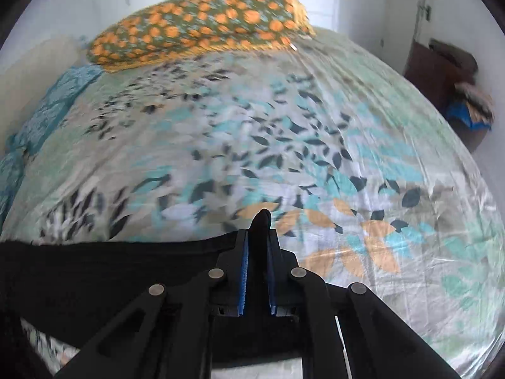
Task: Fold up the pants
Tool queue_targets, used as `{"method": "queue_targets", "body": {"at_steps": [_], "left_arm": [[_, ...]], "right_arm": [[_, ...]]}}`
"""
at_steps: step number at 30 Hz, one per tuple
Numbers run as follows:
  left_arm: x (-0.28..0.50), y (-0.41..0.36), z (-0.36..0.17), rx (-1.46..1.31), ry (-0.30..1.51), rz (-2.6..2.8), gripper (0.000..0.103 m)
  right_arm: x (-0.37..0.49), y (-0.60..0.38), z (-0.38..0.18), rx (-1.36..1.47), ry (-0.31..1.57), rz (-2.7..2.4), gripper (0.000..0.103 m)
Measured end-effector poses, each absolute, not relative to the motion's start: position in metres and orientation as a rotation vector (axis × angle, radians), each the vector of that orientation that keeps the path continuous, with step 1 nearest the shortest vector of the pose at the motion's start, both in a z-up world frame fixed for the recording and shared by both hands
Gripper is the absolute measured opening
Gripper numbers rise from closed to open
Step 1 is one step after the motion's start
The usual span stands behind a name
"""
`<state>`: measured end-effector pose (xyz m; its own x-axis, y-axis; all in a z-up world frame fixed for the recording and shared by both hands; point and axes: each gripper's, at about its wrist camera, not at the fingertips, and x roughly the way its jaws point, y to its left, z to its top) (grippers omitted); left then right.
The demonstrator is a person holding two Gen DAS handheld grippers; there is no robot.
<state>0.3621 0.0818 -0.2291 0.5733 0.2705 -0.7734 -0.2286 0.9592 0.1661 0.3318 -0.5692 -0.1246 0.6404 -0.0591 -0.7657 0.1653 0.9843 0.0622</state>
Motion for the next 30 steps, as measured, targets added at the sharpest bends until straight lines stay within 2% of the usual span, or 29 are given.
{"method": "queue_targets", "body": {"at_steps": [3,6,10,12,13,15,17,18,19,22,24,30], "left_arm": [[0.362,0.082,-0.228,0.053,0.917,0.294,0.102],[0.363,0.081,-0.227,0.059,0.921,0.297,0.102],[0.363,0.080,-0.225,0.073,0.928,0.311,0.102],[0.364,0.079,-0.223,0.075,0.943,0.323,0.102],[0.364,0.079,-0.221,0.073,0.958,0.331,0.103],[0.365,0.078,-0.215,0.075,1.000,0.341,0.103],[0.361,0.077,-0.205,0.070,1.040,0.332,0.102],[0.356,0.076,-0.200,0.054,1.046,0.323,0.102],[0.346,0.075,-0.193,0.027,1.046,0.301,0.102],[0.316,0.068,-0.177,-0.024,1.023,0.211,0.102],[0.293,0.060,-0.169,-0.054,1.007,0.169,0.102],[0.262,0.041,-0.187,-0.102,1.047,0.107,0.102]], "right_arm": [[0.245,-0.526,-0.087,0.087,0.800,-0.041,0.010],[0.151,-0.504,-0.077,0.115,0.807,-0.046,0.009],[0.054,-0.516,-0.121,0.252,0.978,-0.231,0.009],[0.034,-0.530,-0.161,0.312,1.202,-0.384,0.009],[0.028,-0.536,-0.177,0.343,1.298,-0.453,0.014],[0.019,-0.543,-0.173,0.376,1.266,-0.504,0.015],[0.010,-0.541,-0.142,0.341,1.120,-0.535,0.033],[0.005,-0.538,-0.126,0.320,1.051,-0.559,0.057],[0.000,-0.534,-0.111,0.315,0.981,-0.567,0.071],[0.006,-0.519,-0.086,0.377,0.860,-0.486,0.072],[0.015,-0.497,-0.090,0.469,0.829,-0.387,0.072],[0.050,-0.412,-0.195,0.988,0.965,0.022,0.073]]}}
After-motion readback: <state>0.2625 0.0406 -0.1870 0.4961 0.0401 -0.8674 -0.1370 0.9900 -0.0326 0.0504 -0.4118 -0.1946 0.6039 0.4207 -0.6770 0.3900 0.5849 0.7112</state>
